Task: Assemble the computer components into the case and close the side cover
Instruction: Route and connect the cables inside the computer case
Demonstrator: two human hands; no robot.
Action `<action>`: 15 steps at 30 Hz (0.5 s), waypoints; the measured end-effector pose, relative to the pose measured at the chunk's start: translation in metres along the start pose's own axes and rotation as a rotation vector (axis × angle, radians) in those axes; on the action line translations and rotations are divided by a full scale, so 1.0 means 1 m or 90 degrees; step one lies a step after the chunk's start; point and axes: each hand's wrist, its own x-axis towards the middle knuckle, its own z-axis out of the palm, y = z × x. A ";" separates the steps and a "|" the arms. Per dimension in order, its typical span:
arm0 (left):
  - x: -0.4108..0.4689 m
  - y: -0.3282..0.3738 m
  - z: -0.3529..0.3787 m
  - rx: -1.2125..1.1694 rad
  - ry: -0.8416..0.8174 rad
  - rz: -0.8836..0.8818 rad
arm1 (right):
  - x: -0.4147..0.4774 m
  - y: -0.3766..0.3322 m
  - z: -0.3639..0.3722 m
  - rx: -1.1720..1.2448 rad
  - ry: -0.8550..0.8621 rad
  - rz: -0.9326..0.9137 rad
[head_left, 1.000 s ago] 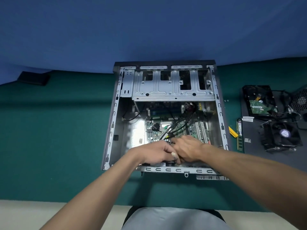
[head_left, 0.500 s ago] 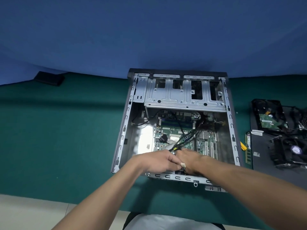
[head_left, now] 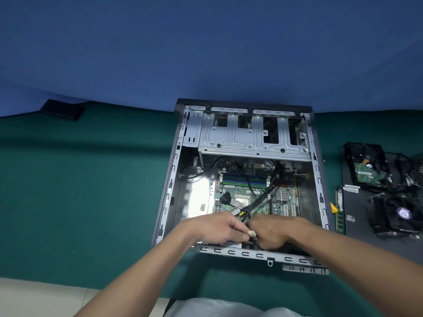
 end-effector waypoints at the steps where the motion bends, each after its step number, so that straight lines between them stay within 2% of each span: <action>1: 0.000 -0.001 -0.003 0.027 0.037 -0.007 | -0.001 -0.002 -0.004 0.014 -0.014 0.013; 3: -0.003 -0.007 -0.015 0.121 0.187 -0.012 | -0.004 -0.001 -0.016 0.065 -0.004 0.044; 4: -0.008 -0.013 -0.023 0.212 0.299 -0.007 | -0.005 0.001 -0.025 0.097 0.038 0.054; 6: -0.019 -0.026 -0.043 0.428 0.552 0.018 | -0.004 0.007 -0.043 0.199 0.199 0.099; 8: -0.025 -0.041 -0.062 0.534 0.702 0.007 | 0.004 0.009 -0.064 0.296 0.424 0.159; 9: -0.025 -0.046 -0.070 0.552 0.715 -0.020 | 0.011 0.007 -0.074 0.316 0.514 0.177; 10: -0.023 -0.049 -0.074 0.539 0.700 -0.048 | 0.020 0.002 -0.081 0.323 0.550 0.180; 11: -0.019 -0.051 -0.076 0.495 0.674 -0.069 | 0.029 -0.004 -0.086 0.309 0.533 0.174; 13: -0.012 -0.052 -0.077 0.444 0.639 -0.093 | 0.050 -0.008 -0.087 0.195 0.430 0.164; 15: -0.009 -0.051 -0.077 0.442 0.651 -0.083 | 0.068 -0.002 -0.085 0.125 0.335 0.192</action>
